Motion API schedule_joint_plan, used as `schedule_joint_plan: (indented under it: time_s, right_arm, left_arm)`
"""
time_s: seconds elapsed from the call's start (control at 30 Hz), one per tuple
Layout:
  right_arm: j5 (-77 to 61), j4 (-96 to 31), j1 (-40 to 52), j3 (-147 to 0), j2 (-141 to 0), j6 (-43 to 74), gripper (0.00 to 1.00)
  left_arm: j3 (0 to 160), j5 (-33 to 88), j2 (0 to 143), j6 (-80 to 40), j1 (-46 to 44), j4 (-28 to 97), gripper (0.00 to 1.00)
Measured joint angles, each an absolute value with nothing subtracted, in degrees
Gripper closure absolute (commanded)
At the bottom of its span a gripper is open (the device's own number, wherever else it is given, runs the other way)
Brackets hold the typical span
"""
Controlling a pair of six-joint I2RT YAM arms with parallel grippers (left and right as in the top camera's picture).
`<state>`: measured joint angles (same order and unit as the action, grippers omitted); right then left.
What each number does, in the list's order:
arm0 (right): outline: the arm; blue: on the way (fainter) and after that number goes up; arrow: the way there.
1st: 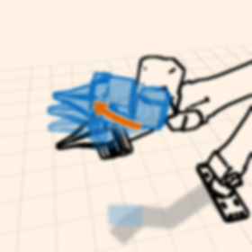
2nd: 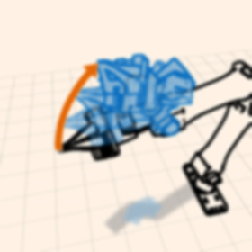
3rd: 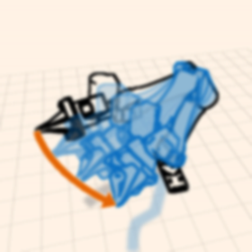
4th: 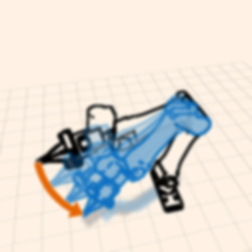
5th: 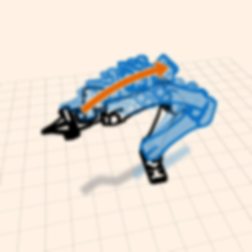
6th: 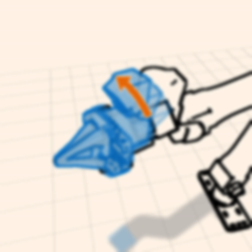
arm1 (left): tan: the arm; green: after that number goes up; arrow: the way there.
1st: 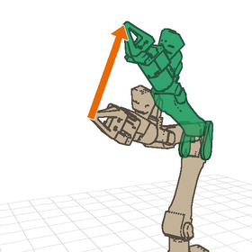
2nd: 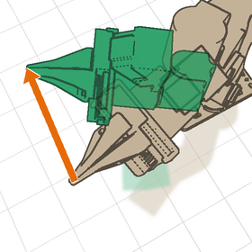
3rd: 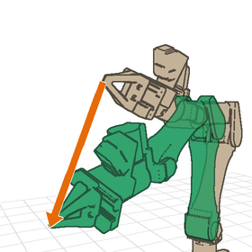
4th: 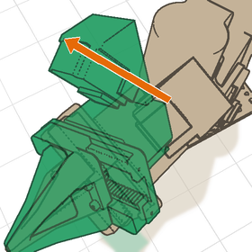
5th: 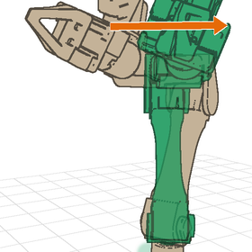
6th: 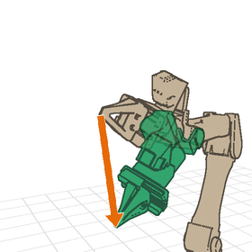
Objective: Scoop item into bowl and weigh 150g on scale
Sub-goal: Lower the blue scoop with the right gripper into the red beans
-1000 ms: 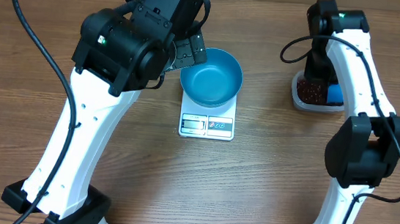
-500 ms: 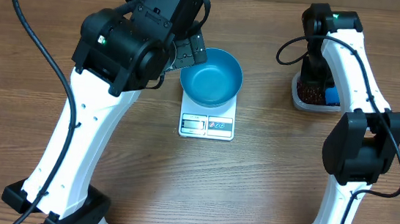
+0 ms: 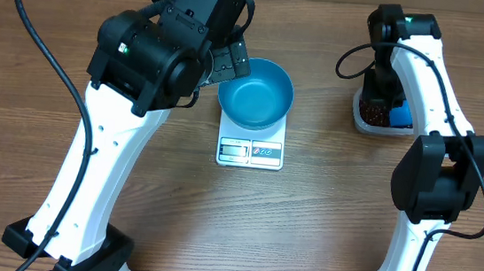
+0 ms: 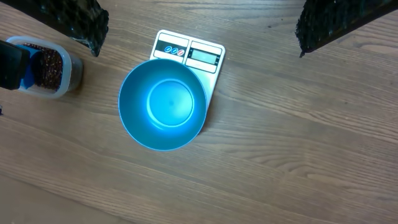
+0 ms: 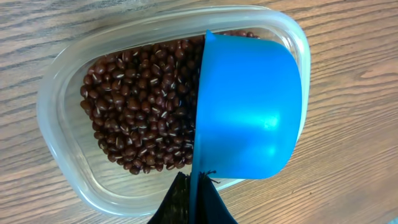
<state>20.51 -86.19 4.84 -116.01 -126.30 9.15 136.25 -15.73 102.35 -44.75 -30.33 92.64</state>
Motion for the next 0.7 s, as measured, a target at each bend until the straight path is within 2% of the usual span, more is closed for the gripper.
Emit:
schedule_joint_plan:
  time_s: [0.7]
  right_arm:
    - [13.3,-85.5,3.0,-116.0,-126.5,8.6,0.96]
  left_arm:
    - [136.2,-15.7,102.3,-44.8,-30.3,92.6,0.00]
